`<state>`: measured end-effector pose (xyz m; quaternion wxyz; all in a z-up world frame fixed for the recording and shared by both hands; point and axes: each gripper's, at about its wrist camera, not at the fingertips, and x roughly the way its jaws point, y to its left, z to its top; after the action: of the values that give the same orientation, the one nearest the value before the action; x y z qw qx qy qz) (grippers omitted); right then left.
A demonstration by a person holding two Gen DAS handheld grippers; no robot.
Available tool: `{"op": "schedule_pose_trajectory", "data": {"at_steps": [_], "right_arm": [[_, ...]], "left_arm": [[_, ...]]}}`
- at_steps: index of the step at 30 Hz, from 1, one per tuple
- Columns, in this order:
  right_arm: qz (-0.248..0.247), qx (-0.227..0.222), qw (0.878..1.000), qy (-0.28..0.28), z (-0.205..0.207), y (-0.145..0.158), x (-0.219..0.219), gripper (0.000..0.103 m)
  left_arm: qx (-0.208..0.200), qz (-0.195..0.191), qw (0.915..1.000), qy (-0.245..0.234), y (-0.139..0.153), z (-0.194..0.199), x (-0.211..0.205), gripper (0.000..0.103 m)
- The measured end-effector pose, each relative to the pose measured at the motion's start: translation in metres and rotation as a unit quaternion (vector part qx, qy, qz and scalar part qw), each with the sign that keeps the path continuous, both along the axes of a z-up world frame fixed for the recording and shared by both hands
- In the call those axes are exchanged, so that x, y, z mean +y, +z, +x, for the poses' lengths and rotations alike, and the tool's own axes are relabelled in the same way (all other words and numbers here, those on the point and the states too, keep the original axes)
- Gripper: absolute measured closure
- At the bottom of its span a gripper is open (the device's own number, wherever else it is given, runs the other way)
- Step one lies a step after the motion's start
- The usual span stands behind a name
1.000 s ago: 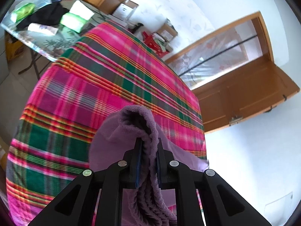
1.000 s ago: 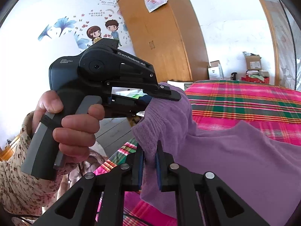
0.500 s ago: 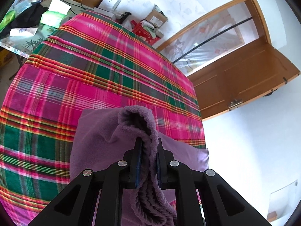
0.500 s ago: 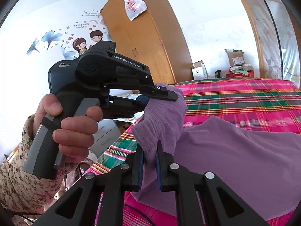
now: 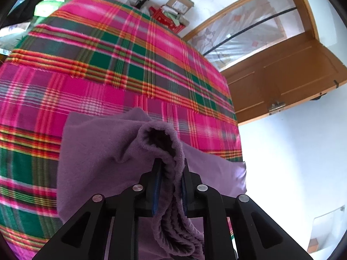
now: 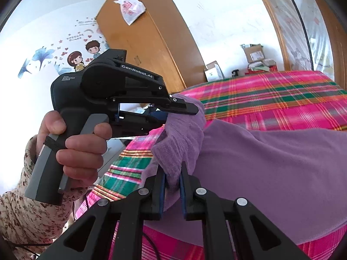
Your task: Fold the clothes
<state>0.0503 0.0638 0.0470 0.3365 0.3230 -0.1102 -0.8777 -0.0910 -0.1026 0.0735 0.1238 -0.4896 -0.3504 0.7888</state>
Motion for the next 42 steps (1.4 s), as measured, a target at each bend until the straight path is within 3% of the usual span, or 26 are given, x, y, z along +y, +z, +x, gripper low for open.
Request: {"op": "schedule_pose_trajectory", "data": {"at_steps": [2,9,13,21,27,36,42], "right_arm": [[0.0,-0.012,1.0,-0.004,-0.003,-0.007,0.003,0.091],[0.0,-0.043,0.999,-0.015,-0.012,-0.026,0.009,0.09],[-0.002,-0.057,0.998,-0.012,-0.016,-0.033,0.011,0.087],[-0.034,-0.098,0.995,-0.006,-0.028,-0.045,0.026,0.064],[-0.09,-0.142,0.986,0.0,-0.045,-0.05,0.044,0.051],[-0.113,-0.22,0.969,-0.007,-0.089,-0.065,0.045,0.05],[-0.091,-0.231,0.969,0.002,-0.106,-0.064,0.03,0.05]], "left_arm": [[-0.008,0.002,1.0,-0.005,-0.007,-0.005,0.004,0.083],[-0.02,0.018,0.9995,-0.014,-0.024,-0.009,0.01,0.083],[-0.005,0.035,0.9993,-0.013,-0.023,0.0,0.005,0.078],[0.011,0.056,0.9981,0.021,-0.027,0.027,-0.025,0.078],[0.017,0.064,0.9964,0.052,-0.037,0.052,-0.049,0.078],[-0.008,0.091,0.994,0.06,-0.07,0.085,-0.064,0.078],[-0.006,0.095,0.994,0.054,-0.074,0.096,-0.068,0.078]]}}
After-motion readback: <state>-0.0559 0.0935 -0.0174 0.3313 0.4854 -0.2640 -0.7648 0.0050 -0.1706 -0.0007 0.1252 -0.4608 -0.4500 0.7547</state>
